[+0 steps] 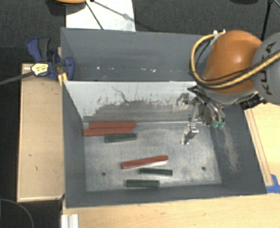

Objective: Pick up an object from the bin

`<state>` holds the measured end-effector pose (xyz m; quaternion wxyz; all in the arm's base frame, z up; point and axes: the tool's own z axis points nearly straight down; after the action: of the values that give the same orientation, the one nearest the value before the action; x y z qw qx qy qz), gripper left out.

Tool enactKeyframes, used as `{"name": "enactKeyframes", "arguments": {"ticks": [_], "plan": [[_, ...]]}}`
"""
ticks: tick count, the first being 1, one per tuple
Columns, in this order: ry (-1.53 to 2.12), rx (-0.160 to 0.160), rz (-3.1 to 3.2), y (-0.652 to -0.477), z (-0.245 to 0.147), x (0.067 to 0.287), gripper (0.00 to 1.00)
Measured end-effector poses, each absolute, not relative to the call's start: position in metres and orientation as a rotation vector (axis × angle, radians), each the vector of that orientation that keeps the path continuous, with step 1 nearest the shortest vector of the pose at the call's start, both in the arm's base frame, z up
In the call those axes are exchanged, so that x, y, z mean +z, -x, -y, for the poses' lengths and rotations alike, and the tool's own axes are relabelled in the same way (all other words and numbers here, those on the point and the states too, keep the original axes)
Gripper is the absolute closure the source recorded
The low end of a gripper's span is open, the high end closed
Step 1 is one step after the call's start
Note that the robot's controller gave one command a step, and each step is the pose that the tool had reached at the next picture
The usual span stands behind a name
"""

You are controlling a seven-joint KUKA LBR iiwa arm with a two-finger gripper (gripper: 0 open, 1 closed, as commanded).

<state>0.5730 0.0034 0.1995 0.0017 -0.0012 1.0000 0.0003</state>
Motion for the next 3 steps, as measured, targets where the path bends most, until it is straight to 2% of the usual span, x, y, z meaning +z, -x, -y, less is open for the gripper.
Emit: {"name": "enactKeyframes", "arguments": {"ticks": [1,2,3], "plan": [[0.004,0.001,-3.138,-0.573,-0.003,0.2,0.0],[0.222,-0.001,-3.122,-0.578,-0.004,0.176,0.0],[0.502,-0.001,-3.096,-0.557,-0.021,0.11,0.0]]}}
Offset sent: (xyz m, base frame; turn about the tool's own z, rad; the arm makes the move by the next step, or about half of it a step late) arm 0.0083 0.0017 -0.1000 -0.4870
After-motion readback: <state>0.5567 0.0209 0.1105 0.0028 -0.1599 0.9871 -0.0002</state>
